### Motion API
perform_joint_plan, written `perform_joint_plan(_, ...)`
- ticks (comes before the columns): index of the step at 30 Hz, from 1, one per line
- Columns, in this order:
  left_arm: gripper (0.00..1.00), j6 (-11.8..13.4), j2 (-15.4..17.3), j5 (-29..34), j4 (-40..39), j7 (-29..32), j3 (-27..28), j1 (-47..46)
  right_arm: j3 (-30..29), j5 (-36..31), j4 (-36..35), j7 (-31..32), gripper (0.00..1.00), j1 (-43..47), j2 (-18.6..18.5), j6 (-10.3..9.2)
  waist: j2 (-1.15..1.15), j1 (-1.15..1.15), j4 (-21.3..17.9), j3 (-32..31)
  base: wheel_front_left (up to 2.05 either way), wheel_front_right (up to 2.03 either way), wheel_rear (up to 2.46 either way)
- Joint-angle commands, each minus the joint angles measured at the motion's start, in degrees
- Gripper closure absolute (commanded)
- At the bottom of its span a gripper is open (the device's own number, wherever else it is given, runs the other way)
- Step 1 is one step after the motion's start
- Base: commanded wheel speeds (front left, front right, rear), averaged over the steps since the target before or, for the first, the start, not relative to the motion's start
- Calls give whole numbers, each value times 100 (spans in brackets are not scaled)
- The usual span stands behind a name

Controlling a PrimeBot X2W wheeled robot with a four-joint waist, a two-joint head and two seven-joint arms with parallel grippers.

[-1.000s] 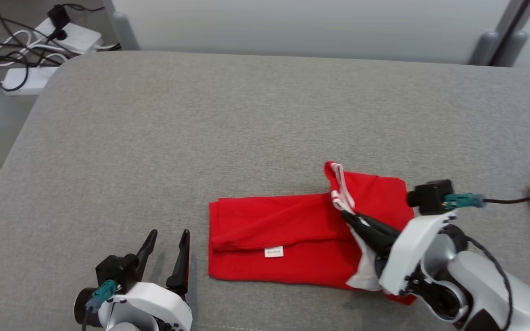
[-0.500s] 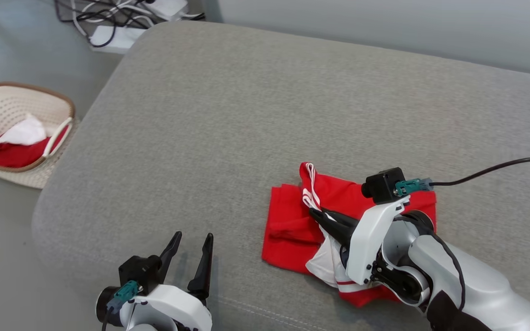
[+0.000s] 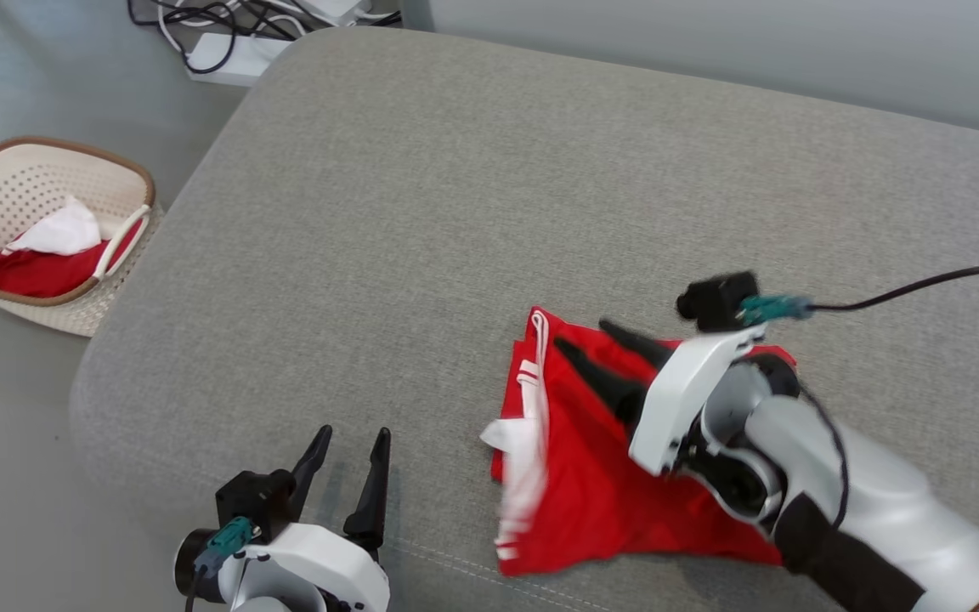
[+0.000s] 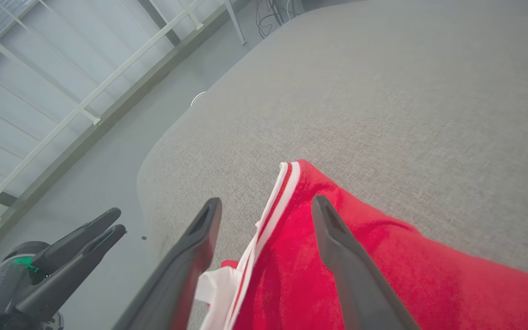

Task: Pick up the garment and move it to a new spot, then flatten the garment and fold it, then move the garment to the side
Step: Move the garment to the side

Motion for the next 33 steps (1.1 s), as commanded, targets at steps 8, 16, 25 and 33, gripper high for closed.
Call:
perform_joint_plan(8, 0, 12, 53, 216, -171, -35, 477, -178, -855, 546, -79, -941, 0, 56, -745, 24, 0, 0, -519, -184, 0, 0, 0)
perform_joint_plan(16, 0, -38, 53, 399, -209, -35, 679, -138, -758, 1060, -280, -1150, 0, 1426, -1007, 24, 0, 0, -880, -206, 0, 0, 0)
perform_joint_plan(25, 0, -89, 53, 468, -214, -35, 660, -205, -509, 1274, -397, -1093, 0, 1564, -858, 24, 0, 0, -744, -112, 0, 0, 0)
perform_joint_plan(33, 0, -69, 53, 432, -215, -35, 606, -199, -335, 1377, -47, -1008, 0, 1482, -741, 24, 0, 0, -548, -112, 0, 0, 0)
